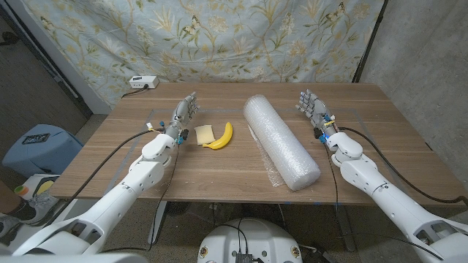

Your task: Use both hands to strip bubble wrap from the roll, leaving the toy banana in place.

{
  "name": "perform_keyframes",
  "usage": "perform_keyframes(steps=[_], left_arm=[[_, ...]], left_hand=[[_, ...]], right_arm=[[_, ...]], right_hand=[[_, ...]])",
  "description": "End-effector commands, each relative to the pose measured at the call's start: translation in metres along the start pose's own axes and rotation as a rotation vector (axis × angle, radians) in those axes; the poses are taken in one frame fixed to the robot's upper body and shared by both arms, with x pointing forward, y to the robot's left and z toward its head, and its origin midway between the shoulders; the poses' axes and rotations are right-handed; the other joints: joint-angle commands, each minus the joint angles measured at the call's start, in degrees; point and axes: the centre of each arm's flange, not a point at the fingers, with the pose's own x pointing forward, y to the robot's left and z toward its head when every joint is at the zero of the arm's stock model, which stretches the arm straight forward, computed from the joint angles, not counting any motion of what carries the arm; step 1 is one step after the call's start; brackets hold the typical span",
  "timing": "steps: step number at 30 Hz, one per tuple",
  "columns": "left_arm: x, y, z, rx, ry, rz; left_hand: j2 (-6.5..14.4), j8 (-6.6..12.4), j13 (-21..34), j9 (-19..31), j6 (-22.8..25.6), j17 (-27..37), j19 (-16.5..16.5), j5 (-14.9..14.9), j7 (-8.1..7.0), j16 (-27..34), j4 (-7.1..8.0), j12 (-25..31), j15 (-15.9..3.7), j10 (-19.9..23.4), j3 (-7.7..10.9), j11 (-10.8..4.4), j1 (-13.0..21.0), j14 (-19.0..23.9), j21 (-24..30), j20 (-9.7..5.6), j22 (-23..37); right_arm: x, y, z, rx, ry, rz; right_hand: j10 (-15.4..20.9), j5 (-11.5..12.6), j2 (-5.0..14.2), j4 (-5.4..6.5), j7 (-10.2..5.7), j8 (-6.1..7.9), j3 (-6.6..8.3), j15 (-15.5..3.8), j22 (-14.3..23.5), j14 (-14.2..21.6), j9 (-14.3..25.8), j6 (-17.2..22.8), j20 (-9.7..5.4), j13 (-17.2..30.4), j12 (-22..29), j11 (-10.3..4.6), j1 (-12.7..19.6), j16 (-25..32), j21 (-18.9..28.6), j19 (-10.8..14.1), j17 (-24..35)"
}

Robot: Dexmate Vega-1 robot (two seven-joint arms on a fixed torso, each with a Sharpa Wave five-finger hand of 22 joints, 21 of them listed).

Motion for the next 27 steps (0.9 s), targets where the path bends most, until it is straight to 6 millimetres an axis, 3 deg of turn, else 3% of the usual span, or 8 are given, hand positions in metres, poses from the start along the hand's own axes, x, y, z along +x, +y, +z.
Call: perform_keyframes(steps=[1, 19, 27], left_arm=[[-0.008, -0.001, 0.001, -0.005, 0.001, -0.006], [-0.001, -0.007, 0.013, 0.021, -0.005, -0.051], [0.009, -0.014, 0.024, 0.059, -0.008, -0.098]], left_hand=[[-0.02, 0.43, 0.31, 0.29, 0.04, 0.16, 0.10, 0.23, 0.31, 0.37, -0.17, 0.21, 0.24, -0.59, 0.36, -0.05, 0.63, 0.02, 0.29, 0.29, 0.18], [-0.13, 0.39, 0.32, 0.30, -0.04, 0.16, 0.19, 0.27, 0.30, 0.32, -0.68, 0.19, 0.22, -0.51, 0.37, 0.13, 0.83, 0.07, 0.09, 0.28, 0.19], [-0.52, 0.36, 0.30, 0.27, -0.17, 0.15, 0.53, 0.50, 0.18, 0.41, -1.71, 0.27, 0.11, -0.14, 0.58, 0.08, 1.46, 0.53, -0.03, 0.19, 0.13]], right_arm=[[-0.014, 0.002, -0.006, 0.010, 0.006, -0.013], [-0.018, -0.003, -0.003, 0.011, -0.003, -0.018], [-0.018, -0.005, 0.001, 0.008, -0.016, -0.021]], right_hand=[[0.55, 0.28, -0.02, -0.12, 0.02, 0.26, 0.26, 0.05, 0.17, 0.58, 0.31, 0.62, 0.05, 0.22, 0.37, -0.13, 0.54, 0.41, 0.30, 0.54, 0.24], [0.60, 0.20, 0.10, -0.36, 0.09, 0.28, 0.16, 0.09, 0.18, 0.50, 0.33, 0.79, 0.11, 0.25, 0.39, -0.12, 0.48, 0.59, 0.29, 0.52, 0.19], [0.60, 0.18, 0.11, -0.41, 0.08, 0.28, 0.10, 0.10, 0.18, 0.49, 0.33, 0.81, 0.12, 0.26, 0.39, 0.15, 0.40, 0.66, 0.30, 0.52, 0.19]])
